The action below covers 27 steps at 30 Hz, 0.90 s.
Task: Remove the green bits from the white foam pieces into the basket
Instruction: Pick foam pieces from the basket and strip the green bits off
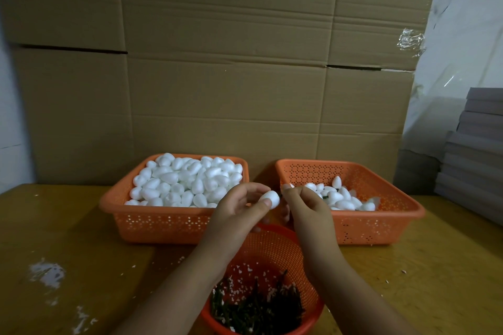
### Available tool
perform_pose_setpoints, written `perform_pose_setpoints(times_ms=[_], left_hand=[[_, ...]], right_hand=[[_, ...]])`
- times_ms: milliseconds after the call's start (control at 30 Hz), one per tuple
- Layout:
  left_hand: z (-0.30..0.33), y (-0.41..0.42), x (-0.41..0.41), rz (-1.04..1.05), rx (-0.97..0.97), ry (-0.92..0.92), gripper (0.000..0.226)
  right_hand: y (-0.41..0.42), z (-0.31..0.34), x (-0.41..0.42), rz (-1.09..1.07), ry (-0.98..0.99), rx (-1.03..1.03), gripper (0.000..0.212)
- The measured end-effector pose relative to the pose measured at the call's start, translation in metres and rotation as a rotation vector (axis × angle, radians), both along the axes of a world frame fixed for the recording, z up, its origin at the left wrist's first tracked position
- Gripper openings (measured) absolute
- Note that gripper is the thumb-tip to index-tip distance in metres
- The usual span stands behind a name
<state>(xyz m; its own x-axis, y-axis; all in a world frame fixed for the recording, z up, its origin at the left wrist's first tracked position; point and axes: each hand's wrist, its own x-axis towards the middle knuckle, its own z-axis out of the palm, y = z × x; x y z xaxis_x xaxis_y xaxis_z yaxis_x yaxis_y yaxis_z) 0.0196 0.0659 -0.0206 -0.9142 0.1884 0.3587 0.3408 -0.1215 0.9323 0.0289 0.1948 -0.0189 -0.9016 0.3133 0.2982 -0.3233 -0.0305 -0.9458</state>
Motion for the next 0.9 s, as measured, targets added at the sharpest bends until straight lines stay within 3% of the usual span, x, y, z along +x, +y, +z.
perform_pose_setpoints(times_ms=[67,367,633,900], left_hand=[[0.0001,0.0004,-0.0003,0.006,0.005,0.004,0.009],[0.0013,-0.0001,-0.001,0.059,0.062,-0.026,0.038],[0.0002,-0.0001,-0.0035,0.066,0.06,-0.046,0.028],[-0.0014,-0.0011,-0.0028,0.025,0.044,-0.032,0.015]], right_hand=[[-0.0003,0.0004,0.0006,0.004,0.005,-0.011,0.032],[-0.0039,0.0057,0.0021,0.104,0.065,-0.03,0.013],[-0.0034,0.0027,0.0005,0.065,0.093,0.015,0.012],[-0.0009,0.0008,-0.0018,0.018,0.023,-0.039,0.027]])
